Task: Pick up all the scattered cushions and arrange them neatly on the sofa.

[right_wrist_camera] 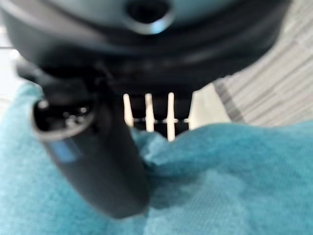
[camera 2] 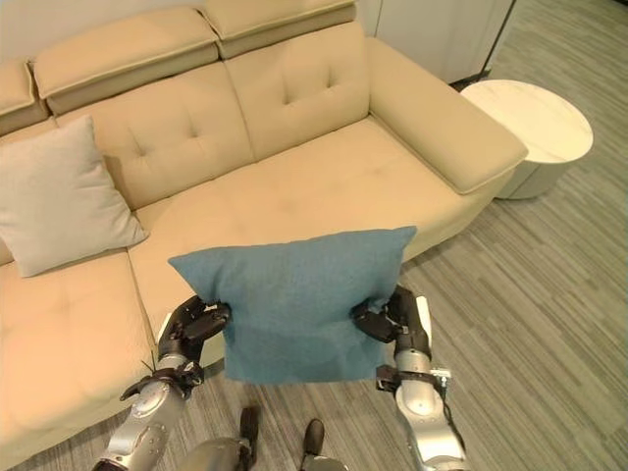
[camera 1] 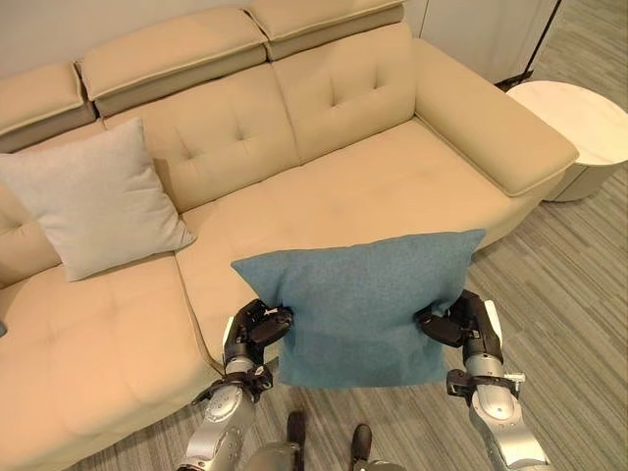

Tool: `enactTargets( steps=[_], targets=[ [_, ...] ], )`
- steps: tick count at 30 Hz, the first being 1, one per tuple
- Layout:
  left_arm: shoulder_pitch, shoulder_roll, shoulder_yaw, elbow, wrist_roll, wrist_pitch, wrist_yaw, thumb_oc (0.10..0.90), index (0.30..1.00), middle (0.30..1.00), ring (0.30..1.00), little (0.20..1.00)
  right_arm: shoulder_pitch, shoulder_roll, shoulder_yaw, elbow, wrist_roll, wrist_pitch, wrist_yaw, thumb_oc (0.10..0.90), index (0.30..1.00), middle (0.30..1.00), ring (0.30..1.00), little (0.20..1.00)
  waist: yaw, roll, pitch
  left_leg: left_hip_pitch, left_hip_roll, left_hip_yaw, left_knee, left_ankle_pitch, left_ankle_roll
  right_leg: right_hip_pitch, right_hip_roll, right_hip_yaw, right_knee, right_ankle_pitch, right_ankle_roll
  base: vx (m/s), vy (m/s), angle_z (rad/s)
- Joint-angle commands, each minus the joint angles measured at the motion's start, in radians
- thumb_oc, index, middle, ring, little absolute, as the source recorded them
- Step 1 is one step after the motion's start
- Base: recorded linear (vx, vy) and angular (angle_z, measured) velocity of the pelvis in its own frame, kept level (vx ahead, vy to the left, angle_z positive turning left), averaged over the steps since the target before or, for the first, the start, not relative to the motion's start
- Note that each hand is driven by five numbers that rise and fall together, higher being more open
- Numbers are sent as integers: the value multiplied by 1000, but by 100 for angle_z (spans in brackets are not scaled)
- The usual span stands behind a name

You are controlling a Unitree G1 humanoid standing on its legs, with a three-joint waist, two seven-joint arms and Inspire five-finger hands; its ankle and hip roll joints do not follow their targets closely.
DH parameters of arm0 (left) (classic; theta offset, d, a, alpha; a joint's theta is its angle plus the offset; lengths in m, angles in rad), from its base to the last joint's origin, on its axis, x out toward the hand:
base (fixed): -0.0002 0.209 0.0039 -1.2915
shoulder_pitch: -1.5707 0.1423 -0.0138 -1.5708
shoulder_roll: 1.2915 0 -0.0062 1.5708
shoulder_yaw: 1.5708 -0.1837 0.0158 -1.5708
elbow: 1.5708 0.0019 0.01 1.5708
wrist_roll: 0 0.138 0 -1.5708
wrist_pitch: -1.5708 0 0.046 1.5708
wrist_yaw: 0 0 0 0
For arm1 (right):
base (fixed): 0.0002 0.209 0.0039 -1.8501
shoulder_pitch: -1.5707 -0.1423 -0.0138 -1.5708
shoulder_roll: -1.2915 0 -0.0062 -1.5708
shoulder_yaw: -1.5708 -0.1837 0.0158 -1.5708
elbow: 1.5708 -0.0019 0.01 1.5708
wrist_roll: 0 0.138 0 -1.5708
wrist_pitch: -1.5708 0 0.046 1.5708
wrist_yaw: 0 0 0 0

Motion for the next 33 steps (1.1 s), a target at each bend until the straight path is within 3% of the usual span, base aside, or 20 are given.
enactTargets(
  steps=[1,3,5,8,9,11,13,14,15,17,18,23,24,25,26,27,28,29,33],
  targets=[
    [-119,-20,-77,-122,70,-75,-101,400,300,300,300,300,-114,23,60,-107,-7,-143,37,400,300,300,300,300,45,11,-79,110,-6,-46,-32,-35,13,97,77,57,40,-102,105,310,55,-105],
    [-119,-6,-72,-123,71,-71,-103,400,300,300,300,300,-127,34,80,-100,-13,-141,56,400,300,300,300,300,71,15,-91,162,1,-34,-53,-54,45,89,62,59,150,-139,114,307,108,-80],
    [-116,2,-68,-128,70,-69,-106,400,300,300,300,300,-129,36,83,-99,-16,-140,60,400,300,300,300,300,78,15,-93,178,3,-31,-59,-59,55,71,51,56,210,-139,127,150,66,-44],
    [-116,19,-75,-139,72,-71,-98,400,300,300,300,300,-137,42,93,-105,-22,-131,79,400,300,300,300,300,51,33,-66,216,17,-38,-67,-66,85,-69,23,65,476,-60,196,86,59,-39],
    [-119,21,-75,-138,74,-72,-98,400,300,300,300,300,-137,45,97,-109,-18,-133,83,400,300,300,300,300,43,44,-60,231,25,-42,-77,-70,88,-101,18,62,521,-56,202,126,41,8],
    [-121,18,-68,-140,58,-76,-98,400,300,300,300,300,-138,43,100,-111,-17,-129,92,400,300,300,300,300,40,59,-61,271,40,-37,-102,-98,87,-130,-65,-15,451,-83,182,199,-61,35],
    [-116,16,-66,-139,53,-76,-103,400,300,300,300,300,-142,41,104,-109,-17,-126,96,400,300,300,300,300,40,63,-59,287,47,-31,-110,-109,84,-123,-86,-40,401,-82,172,173,-127,-1],
    [-95,13,-56,-142,47,-77,-108,400,300,300,300,300,-150,38,108,-106,-14,-125,103,400,300,300,300,300,39,62,-62,317,51,-21,-120,-128,77,-155,-121,-62,292,-37,172,168,-114,-23],
    [-94,13,-56,-142,47,-77,-109,400,300,300,300,300,-149,38,109,-106,-14,-125,103,400,300,300,300,300,39,64,-62,320,53,-21,-121,-129,76,-151,-118,-63,288,-36,171,333,-204,-36],
    [-73,8,-42,-141,37,-85,-117,400,300,300,300,300,-155,33,117,-109,-17,-120,103,400,300,300,300,300,28,64,-60,368,52,-40,-132,-150,59,-184,-114,-30,183,24,196,344,-222,-39],
    [-69,7,-40,-132,35,-89,-126,400,300,300,300,300,-156,31,118,-110,-18,-121,108,400,300,300,300,300,22,51,-74,394,50,-47,-140,-170,50,-157,-106,-23,137,44,196,258,-197,-7],
    [-65,-13,-49,-134,26,-86,-125,400,300,300,300,300,-158,20,124,-108,-14,-126,104,400,300,300,300,300,22,55,-101,394,90,-66,-101,-180,8,-106,-73,-40,114,27,168,217,-257,37],
    [-83,-22,-63,-125,14,-86,-130,400,300,300,300,300,-159,11,121,-106,-9,-129,96,400,300,300,300,300,21,56,-99,361,115,-69,-11,-132,-31,-69,-48,-52,90,8,147,87,-197,2],
    [-84,-23,-63,-124,14,-86,-130,400,300,300,300,300,-159,10,121,-106,-9,-129,96,400,300,300,300,300,19,57,-99,358,117,-71,-6,-134,-32,-68,-47,-55,88,8,146,133,-364,9],
    [-106,-26,-70,-114,5,-83,-139,400,300,300,300,300,-159,-2,109,-108,-3,-125,88,400,300,300,300,300,25,43,-76,269,138,-51,180,-62,-57,-25,-41,-68,65,-3,123,40,-173,17],
    [-107,-26,-70,-114,5,-83,-140,400,300,300,300,300,-160,-2,108,-109,-3,-125,88,400,300,300,300,300,23,45,-76,261,140,-54,193,-68,-58,-26,-39,-70,64,-3,123,111,-348,32],
    [-120,-27,-73,-115,4,-79,-145,400,300,300,300,300,-160,-10,100,-110,2,-121,83,400,300,300,300,300,33,30,-58,197,155,-24,321,-42,-49,18,-32,-82,40,-15,102,115,-249,21],
    [-120,-30,-74,-114,4,-77,-143,400,300,300,300,300,-160,-11,98,-108,0,-115,80,400,300,300,300,300,41,25,-50,169,151,-16,355,-49,-40,30,-28,-80,35,-21,97,121,-249,10],
    [-112,-37,-76,-113,8,-67,-139,400,300,300,300,300,-149,-7,96,-113,1,-110,82,400,300,300,300,300,57,13,-48,101,95,-10,317,-111,-19,56,-20,-69,19,-43,102,153,-108,-10]
  ],
)
